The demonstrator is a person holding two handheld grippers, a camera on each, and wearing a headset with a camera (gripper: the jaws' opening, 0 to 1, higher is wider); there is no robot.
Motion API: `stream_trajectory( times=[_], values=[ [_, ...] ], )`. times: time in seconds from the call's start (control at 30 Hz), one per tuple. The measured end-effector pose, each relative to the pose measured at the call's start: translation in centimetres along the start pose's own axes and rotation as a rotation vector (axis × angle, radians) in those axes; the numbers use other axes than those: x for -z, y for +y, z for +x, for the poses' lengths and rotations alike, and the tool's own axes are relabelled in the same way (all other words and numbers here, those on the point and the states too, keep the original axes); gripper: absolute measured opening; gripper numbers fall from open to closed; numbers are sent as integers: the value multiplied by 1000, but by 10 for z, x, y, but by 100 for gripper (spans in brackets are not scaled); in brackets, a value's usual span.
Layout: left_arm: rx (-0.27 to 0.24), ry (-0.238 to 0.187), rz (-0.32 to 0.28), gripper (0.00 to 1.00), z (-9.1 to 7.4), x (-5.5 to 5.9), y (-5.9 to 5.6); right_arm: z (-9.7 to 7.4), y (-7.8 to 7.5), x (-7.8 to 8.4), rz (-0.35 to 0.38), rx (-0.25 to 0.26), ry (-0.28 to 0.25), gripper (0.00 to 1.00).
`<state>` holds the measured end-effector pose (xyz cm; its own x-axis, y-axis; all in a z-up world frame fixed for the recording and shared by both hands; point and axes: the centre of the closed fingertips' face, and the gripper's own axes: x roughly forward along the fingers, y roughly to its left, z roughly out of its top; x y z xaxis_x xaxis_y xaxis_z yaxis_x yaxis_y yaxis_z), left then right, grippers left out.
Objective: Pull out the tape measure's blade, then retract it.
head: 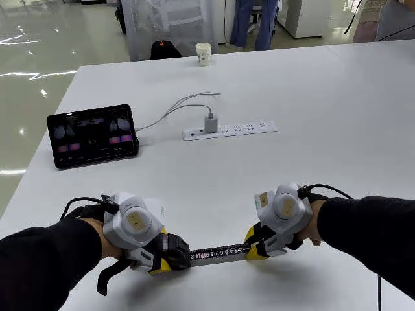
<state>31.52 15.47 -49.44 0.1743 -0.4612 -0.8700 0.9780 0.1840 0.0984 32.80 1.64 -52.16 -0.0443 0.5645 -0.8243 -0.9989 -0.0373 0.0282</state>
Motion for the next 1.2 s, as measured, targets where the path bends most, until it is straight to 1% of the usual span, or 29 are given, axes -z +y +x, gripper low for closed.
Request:
stream_trajectory(
  times=[0.3,0.57,0.8,1.2],
  values=[
    [0,1,-2,32,0,0,0,-2,-2,4,0,4,1,11],
    [-1,0,0,32,1,0,0,-5,-1,7,5,6,1,11],
    [-1,0,0,32,1,1,0,-9,0,14,11,10,0,11],
    [-3,-2,3,32,0,0,0,-14,1,22,13,12,6,11]
  ],
)
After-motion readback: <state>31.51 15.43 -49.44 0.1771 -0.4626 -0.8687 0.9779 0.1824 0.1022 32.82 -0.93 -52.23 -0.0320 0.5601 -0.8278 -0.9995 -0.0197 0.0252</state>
